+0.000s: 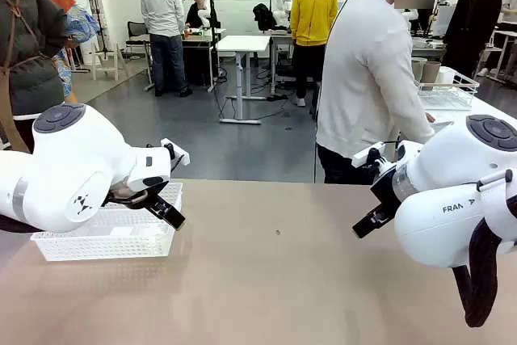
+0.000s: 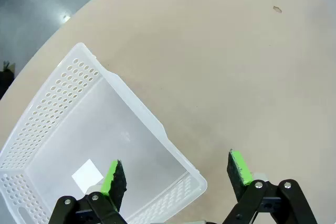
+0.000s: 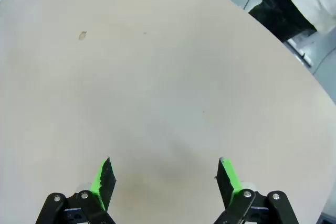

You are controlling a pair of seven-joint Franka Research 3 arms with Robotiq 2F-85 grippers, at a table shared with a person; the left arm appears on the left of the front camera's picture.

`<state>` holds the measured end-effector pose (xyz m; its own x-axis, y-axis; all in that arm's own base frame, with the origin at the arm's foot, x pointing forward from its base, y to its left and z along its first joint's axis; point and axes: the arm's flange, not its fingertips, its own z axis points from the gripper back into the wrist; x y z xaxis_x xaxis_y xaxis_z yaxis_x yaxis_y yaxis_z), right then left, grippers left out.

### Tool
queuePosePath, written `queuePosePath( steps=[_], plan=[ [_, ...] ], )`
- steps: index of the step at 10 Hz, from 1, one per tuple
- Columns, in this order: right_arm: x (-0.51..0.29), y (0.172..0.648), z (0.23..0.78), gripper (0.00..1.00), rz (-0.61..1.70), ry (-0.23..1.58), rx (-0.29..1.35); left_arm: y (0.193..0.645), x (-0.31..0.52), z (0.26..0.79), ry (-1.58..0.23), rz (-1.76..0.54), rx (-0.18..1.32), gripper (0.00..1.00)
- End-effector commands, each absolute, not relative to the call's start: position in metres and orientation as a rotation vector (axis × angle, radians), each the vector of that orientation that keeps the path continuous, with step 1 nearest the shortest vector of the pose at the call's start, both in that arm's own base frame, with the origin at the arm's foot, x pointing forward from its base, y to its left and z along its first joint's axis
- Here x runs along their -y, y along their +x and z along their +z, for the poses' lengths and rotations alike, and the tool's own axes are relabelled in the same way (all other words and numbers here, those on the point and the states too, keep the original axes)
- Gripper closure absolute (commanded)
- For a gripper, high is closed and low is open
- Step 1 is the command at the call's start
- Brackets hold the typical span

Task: Clean and organize the cups into the basket.
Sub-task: Pick up the Organizing basket and move it to the center of the table, then pick up the Reusable plastic cup from the right side of the table and place it inside the Organizing basket.

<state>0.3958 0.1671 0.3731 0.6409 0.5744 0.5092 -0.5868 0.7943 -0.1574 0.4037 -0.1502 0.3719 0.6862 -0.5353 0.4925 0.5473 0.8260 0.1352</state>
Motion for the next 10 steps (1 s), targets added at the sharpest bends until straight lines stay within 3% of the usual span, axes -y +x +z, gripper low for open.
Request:
queuePosePath(
  steps=[1,10],
  plan=[
    [-0.1671,0.3958,0.3731,0.00,0.662,0.023,0.572,0.4036,0.1503,0.3719,-0.023,-0.607,0.544,0.00],
    [-0.1671,0.3958,0.3731,0.00,0.662,0.023,0.572,0.4036,0.1503,0.3719,-0.023,-0.607,0.544,0.00]
  ],
)
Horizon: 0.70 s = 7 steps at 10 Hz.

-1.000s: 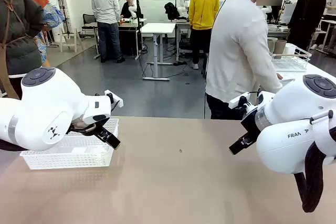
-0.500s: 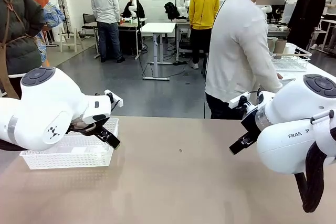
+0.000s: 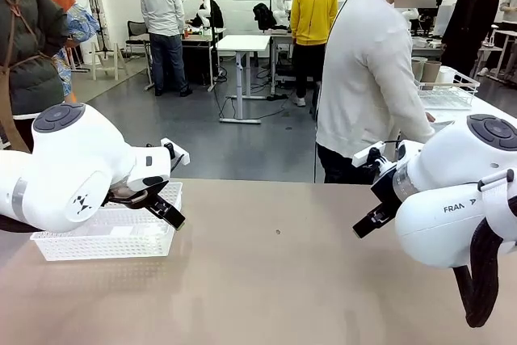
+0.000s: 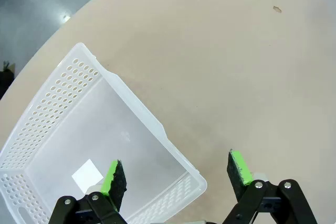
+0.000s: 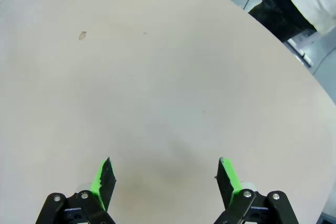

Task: Clean and organize the cups into the basket.
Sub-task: Pick up the Organizing basket and move it to the center of the table, then pick up the Reusable plastic cup from the right side of the table and place it inside the Organizing basket.

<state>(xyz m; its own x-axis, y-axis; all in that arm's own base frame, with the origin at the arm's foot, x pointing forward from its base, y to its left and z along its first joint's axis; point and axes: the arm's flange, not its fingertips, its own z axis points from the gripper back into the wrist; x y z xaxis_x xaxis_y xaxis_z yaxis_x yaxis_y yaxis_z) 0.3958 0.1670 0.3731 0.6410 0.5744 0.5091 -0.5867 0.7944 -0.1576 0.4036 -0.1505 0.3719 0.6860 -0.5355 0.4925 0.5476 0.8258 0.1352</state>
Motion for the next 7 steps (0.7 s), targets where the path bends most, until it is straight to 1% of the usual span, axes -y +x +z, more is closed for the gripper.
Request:
queuePosePath(
  steps=[1,6,7],
  plan=[
    [-0.167,0.396,0.373,0.00,0.662,0.023,0.572,0.404,0.150,0.372,-0.023,-0.607,0.544,0.00],
    [-0.167,0.396,0.373,0.00,0.662,0.023,0.572,0.404,0.150,0.372,-0.023,-0.607,0.544,0.00],
    [-0.169,0.358,0.393,0.00,0.721,-0.036,0.593,0.404,0.150,0.372,-0.023,-0.606,0.544,0.00]
  ],
)
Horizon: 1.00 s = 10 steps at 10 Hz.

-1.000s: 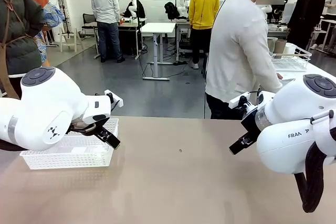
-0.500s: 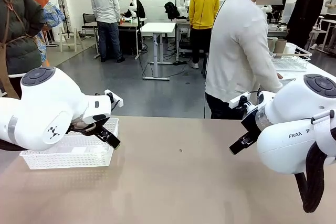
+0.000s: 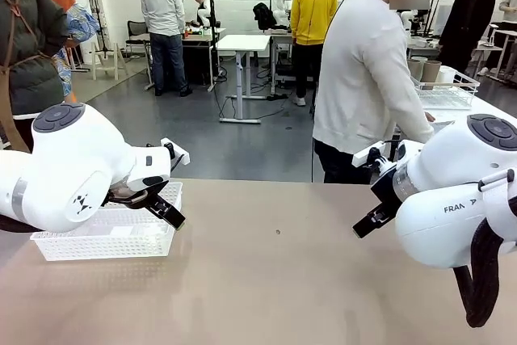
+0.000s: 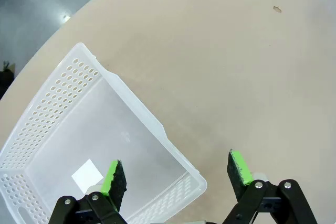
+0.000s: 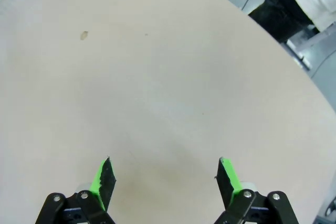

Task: Clean and organize the cups into the basket.
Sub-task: Pick up the Organizing basket and move it to the center of the table, then pick up the Reusable plastic cup from the right side of the table and place it inside the Organizing basket.

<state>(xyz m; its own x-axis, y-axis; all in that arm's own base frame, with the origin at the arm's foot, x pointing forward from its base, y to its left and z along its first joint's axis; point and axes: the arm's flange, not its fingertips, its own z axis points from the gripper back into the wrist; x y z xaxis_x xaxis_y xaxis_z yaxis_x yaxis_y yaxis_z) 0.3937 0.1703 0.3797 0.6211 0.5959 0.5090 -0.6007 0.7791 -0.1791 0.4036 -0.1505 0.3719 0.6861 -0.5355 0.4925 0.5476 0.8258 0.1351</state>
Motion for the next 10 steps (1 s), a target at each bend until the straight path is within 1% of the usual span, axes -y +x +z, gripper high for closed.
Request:
queuePosePath(
  steps=[1,2,3,4,5,6,7,8,9,10],
  plan=[
    [-0.163,0.317,0.411,0.00,0.747,-0.083,0.591,0.370,0.136,0.402,0.022,-0.643,0.604,0.00],
    [-0.152,0.279,0.426,0.00,0.734,-0.100,0.564,0.340,0.121,0.425,0.057,-0.661,0.610,0.00],
    [-0.140,0.238,0.437,0.00,0.665,-0.138,0.526,0.314,0.110,0.442,0.042,-0.725,0.586,0.00],
    [-0.135,0.216,0.442,0.00,0.630,-0.161,0.499,0.298,0.108,0.448,0.061,-0.747,0.579,0.00],
    [-0.127,0.184,0.448,0.00,0.609,-0.181,0.497,0.267,0.109,0.459,0.067,-0.776,0.602,0.00],
    [-0.124,0.162,0.450,0.00,0.622,-0.191,0.501,0.244,0.109,0.467,0.080,-0.789,0.625,0.00],
    [-0.126,0.151,0.449,0.00,0.629,-0.189,0.525,0.234,0.102,0.476,0.112,-0.798,0.640,0.00],
    [-0.125,0.155,0.449,0.00,0.615,-0.264,0.563,0.236,0.103,0.474,0.142,-0.770,0.664,0.00],
    [-0.172,0.233,0.542,0.00,0.624,-0.207,0.494,0.319,0.136,0.532,0.078,-0.771,0.615,0.00],
    [-0.172,0.233,0.542,0.00,0.624,-0.207,0.494,0.319,0.136,0.532,0.078,-0.771,0.615,0.00]
  ],
)
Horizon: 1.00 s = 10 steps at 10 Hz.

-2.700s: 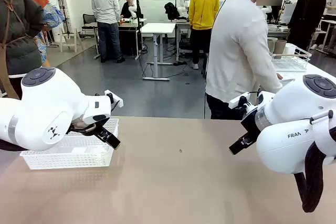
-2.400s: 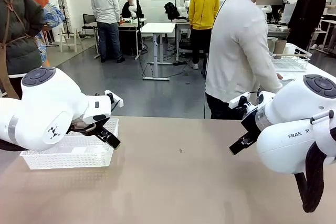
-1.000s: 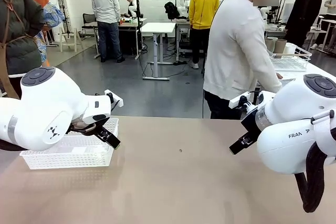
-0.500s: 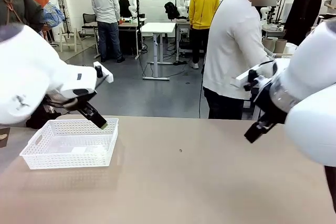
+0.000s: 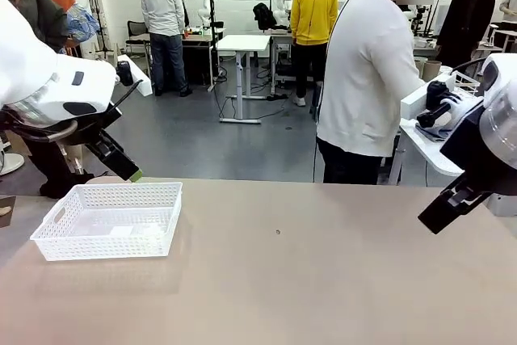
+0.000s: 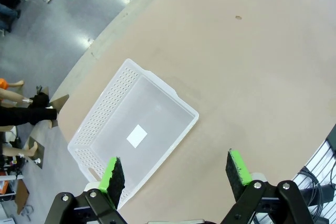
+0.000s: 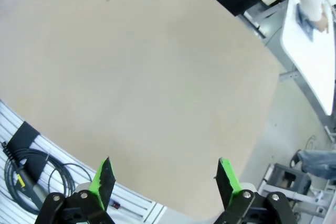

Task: Clean and organize the cups into the basket.
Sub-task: Pick up the Organizing basket and move it to the center of the table, then pick up the Reusable plastic cup from the right side of the table and place it inside the Organizing basket.

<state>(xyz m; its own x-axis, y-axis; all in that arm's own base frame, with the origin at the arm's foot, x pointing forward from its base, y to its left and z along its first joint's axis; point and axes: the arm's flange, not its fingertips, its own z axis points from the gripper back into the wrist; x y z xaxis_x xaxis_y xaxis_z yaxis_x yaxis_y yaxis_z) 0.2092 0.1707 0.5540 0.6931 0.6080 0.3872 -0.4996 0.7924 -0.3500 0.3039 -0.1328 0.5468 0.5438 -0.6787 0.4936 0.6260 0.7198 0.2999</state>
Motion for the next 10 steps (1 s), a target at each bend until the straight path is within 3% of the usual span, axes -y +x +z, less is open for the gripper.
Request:
queuePosePath(
  steps=[1,3,4,5,7,9,10],
  plan=[
    [-0.172,0.233,0.542,0.00,0.624,-0.207,0.494,0.319,0.136,0.532,0.078,-0.771,0.615,0.00],
    [-0.172,0.218,0.549,0.00,0.625,-0.216,0.497,0.310,0.134,0.539,0.088,-0.775,0.611,0.00],
    [-0.149,0.226,0.554,0.00,0.632,0.102,0.490,0.328,0.122,0.552,-0.406,-0.688,0.582,0.00],
    [-0.118,0.234,0.561,0.00,0.585,0.389,0.484,0.344,0.098,0.564,-0.760,-0.555,0.516,0.00],
    [-0.041,0.246,0.555,0.00,0.483,1.001,0.460,0.369,0.047,0.561,-1.260,-0.242,0.343,0.00],
    [0.025,0.260,0.537,0.00,0.350,1.407,0.431,0.388,0.004,0.550,-1.419,-0.067,0.236,0.00],
    [0.055,0.264,0.524,0.00,0.259,1.439,0.438,0.392,-0.018,0.545,-1.366,-0.014,0.215,0.00]
  ],
)
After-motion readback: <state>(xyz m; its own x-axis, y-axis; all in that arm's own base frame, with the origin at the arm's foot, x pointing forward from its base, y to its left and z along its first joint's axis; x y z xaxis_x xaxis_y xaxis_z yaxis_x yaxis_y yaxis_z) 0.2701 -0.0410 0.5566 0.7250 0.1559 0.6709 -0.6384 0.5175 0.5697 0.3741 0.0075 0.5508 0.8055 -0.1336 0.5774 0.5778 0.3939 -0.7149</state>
